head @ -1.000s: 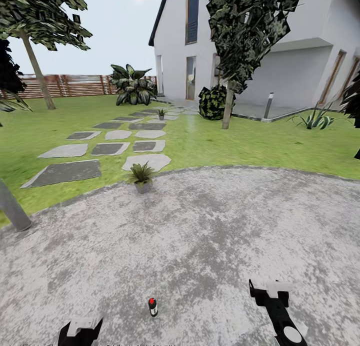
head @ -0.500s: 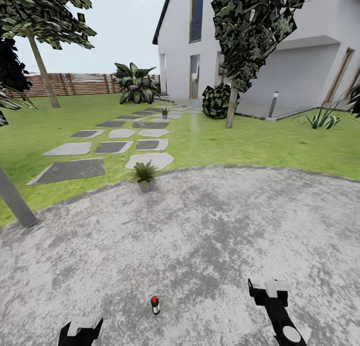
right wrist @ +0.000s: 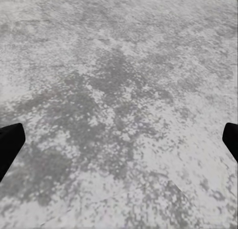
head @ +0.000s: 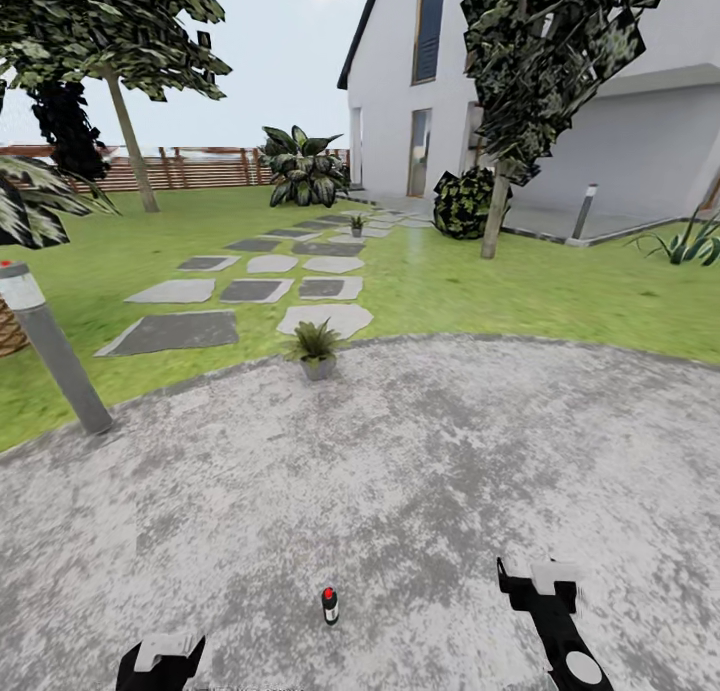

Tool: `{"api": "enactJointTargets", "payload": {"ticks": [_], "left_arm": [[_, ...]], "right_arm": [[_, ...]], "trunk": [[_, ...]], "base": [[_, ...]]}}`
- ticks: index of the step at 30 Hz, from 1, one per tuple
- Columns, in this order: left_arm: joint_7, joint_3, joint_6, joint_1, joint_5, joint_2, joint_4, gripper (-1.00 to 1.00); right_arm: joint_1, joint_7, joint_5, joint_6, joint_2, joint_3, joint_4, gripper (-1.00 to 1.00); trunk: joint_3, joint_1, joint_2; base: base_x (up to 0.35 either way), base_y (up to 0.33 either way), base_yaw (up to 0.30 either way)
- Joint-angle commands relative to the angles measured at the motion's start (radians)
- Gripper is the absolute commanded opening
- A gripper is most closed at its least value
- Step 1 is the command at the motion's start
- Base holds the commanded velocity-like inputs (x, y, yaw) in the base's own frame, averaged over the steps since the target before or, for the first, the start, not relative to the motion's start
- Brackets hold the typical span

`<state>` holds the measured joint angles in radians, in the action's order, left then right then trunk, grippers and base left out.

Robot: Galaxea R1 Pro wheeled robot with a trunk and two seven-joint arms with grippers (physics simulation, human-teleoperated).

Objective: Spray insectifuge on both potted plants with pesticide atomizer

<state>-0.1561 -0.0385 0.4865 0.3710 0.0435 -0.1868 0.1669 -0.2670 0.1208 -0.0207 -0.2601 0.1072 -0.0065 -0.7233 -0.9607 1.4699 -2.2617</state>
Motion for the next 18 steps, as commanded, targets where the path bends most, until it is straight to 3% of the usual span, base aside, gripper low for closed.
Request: {"api": "enactJointTargets", "payload": {"ticks": [1, 18], "left_arm": [[-0.009, -0.004, 0.005, 0.001, 0.004, 0.000, -0.001, 1.00], [-0.009, -0.004, 0.012, 0.000, 0.004, 0.001, -0.002, 1.00]], "right_arm": [[0.000, 0.003, -0.002, -0.002, 0.001, 0.000, 0.000, 1.00], [0.000, 0.002, -0.002, -0.002, 0.001, 0.001, 0.002, 1.00]], "trunk": [[-0.001, 0.000, 0.000], [-0.001, 0.000, 0.000]], "base": [[0.000, 0.000, 0.275], [0.000, 0.000, 0.277]]}}
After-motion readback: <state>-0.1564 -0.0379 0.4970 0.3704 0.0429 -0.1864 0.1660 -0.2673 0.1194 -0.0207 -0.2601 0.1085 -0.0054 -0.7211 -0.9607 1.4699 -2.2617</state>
